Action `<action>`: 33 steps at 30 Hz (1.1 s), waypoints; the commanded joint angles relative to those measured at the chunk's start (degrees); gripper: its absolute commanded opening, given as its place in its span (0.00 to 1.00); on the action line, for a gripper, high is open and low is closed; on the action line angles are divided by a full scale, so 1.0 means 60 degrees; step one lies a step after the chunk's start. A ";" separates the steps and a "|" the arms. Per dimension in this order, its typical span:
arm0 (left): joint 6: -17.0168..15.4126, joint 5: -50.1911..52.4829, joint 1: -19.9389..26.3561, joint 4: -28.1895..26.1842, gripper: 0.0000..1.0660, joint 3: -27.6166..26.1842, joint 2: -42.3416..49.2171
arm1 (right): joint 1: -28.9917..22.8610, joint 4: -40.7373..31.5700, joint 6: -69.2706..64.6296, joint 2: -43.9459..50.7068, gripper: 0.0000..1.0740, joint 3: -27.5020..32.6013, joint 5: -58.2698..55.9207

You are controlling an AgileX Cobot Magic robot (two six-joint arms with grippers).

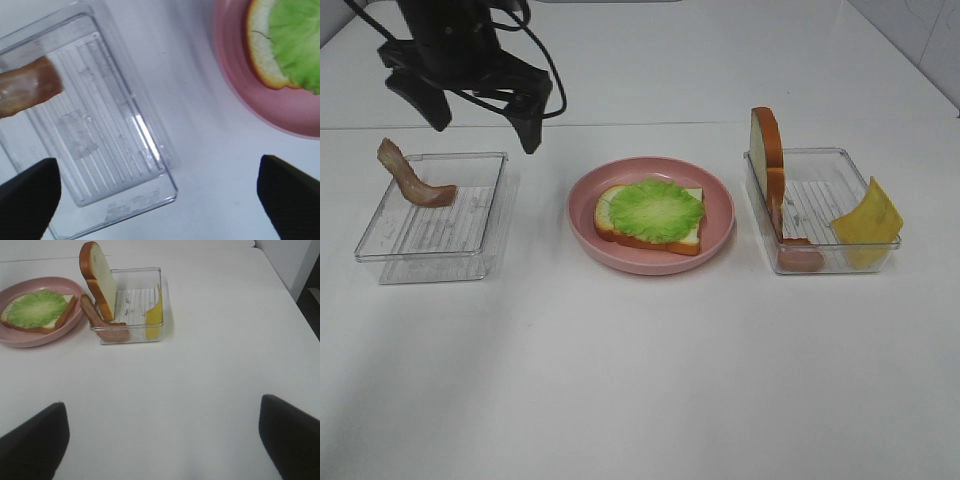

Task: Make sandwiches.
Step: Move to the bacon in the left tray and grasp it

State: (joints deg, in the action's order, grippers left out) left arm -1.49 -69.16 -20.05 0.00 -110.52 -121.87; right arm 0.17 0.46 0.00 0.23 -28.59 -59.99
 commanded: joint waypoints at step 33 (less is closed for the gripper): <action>0.1003 -0.0554 0.3266 -0.1404 0.94 -0.2559 -0.2836 | 0.0019 -0.0076 -0.0048 0.0220 0.92 -0.0019 -0.0029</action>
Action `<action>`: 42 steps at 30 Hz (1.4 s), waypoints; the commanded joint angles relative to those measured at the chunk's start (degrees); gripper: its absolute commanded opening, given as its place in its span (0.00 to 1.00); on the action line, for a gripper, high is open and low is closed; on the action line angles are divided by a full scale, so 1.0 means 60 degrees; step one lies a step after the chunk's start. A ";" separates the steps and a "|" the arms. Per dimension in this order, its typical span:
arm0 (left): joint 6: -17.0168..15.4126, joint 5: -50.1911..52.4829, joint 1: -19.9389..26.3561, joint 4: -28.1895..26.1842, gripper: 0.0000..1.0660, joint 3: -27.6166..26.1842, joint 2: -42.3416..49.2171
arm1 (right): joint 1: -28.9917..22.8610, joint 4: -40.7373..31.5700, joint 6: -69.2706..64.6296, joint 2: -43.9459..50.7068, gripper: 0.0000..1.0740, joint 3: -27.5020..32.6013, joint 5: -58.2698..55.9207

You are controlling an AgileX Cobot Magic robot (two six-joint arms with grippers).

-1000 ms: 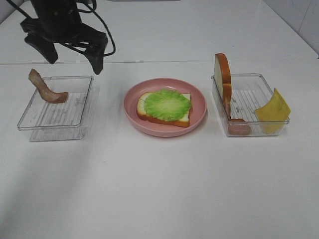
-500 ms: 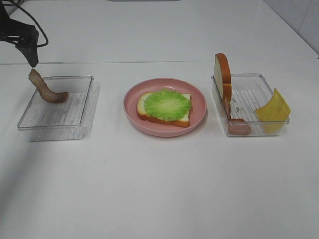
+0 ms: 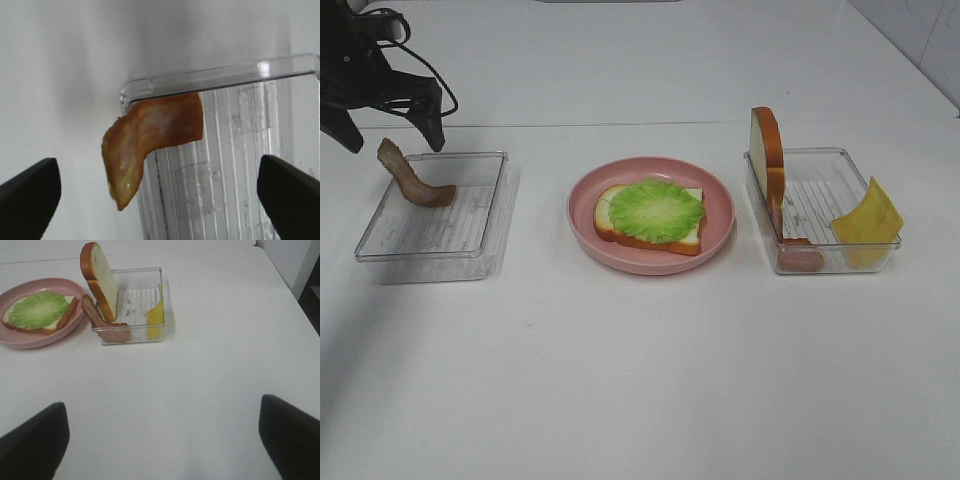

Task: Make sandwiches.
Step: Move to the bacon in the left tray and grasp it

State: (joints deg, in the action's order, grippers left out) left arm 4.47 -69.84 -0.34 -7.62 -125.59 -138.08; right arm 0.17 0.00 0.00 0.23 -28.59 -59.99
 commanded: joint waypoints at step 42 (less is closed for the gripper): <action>0.0076 -0.0057 -0.0019 0.0573 0.40 -0.0048 -0.0353 | 0.0019 0.0000 -0.0048 0.0220 0.92 -0.0019 -0.0029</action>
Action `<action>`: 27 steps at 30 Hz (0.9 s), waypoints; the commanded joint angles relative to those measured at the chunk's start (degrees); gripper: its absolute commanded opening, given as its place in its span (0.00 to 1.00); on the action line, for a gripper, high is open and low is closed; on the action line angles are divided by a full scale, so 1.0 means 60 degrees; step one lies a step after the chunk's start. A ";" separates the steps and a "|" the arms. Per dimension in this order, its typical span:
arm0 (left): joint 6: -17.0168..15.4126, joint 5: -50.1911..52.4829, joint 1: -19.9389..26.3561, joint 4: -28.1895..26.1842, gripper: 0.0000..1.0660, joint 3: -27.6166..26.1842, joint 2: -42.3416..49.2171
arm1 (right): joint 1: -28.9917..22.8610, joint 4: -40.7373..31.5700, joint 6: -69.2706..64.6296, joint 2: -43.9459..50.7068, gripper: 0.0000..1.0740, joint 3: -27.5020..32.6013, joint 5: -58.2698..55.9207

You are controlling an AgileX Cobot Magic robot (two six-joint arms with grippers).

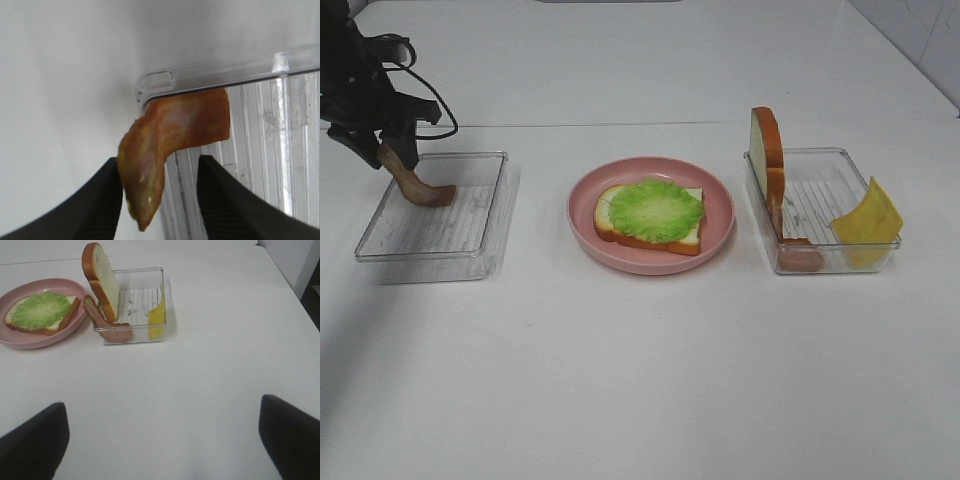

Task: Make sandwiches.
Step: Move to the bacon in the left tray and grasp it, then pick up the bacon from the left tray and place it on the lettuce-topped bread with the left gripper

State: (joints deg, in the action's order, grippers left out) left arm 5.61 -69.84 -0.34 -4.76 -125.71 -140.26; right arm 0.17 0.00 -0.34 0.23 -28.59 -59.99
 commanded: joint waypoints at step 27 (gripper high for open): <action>0.0076 -0.0525 -0.0019 -0.0754 0.00 -0.1079 0.0363 | 0.0019 0.0000 0.0010 0.0220 0.92 -0.0019 -0.0029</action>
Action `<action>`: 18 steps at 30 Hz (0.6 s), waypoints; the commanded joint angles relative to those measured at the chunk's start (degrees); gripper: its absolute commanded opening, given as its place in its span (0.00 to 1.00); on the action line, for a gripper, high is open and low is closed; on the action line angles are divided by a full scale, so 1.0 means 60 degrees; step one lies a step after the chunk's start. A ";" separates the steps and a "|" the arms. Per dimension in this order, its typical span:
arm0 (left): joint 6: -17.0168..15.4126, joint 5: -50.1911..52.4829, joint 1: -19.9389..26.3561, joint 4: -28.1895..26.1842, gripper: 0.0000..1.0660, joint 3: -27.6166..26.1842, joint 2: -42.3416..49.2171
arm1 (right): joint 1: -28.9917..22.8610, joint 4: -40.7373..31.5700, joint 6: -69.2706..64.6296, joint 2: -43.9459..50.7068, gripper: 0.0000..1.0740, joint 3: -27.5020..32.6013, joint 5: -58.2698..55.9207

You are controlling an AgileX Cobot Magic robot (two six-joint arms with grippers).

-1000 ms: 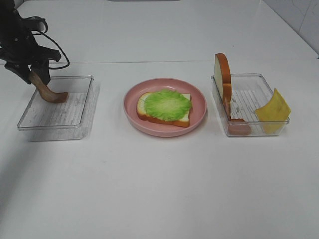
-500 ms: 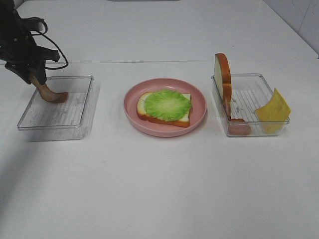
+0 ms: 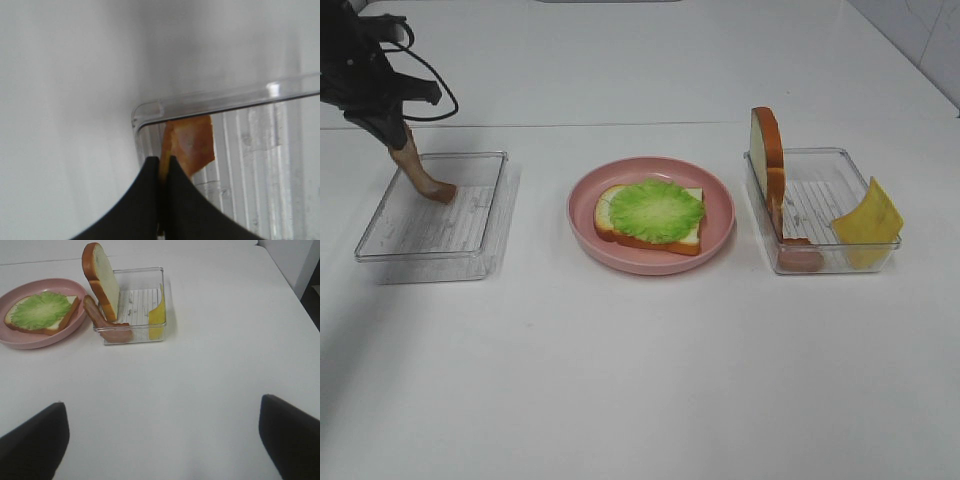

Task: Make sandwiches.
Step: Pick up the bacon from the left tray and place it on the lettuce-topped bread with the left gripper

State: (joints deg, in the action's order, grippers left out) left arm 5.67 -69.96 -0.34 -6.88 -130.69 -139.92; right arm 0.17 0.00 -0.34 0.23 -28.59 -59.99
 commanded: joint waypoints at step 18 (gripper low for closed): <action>0.0000 -0.0516 -0.1261 -0.1604 0.00 -0.0325 0.2807 | 0.0019 0.0000 -0.0010 0.0220 0.92 -0.0019 -0.0029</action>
State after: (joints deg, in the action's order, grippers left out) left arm 5.79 -70.13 -7.16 -15.24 -132.41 -123.76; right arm 0.17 0.00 -0.34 0.23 -28.59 -59.99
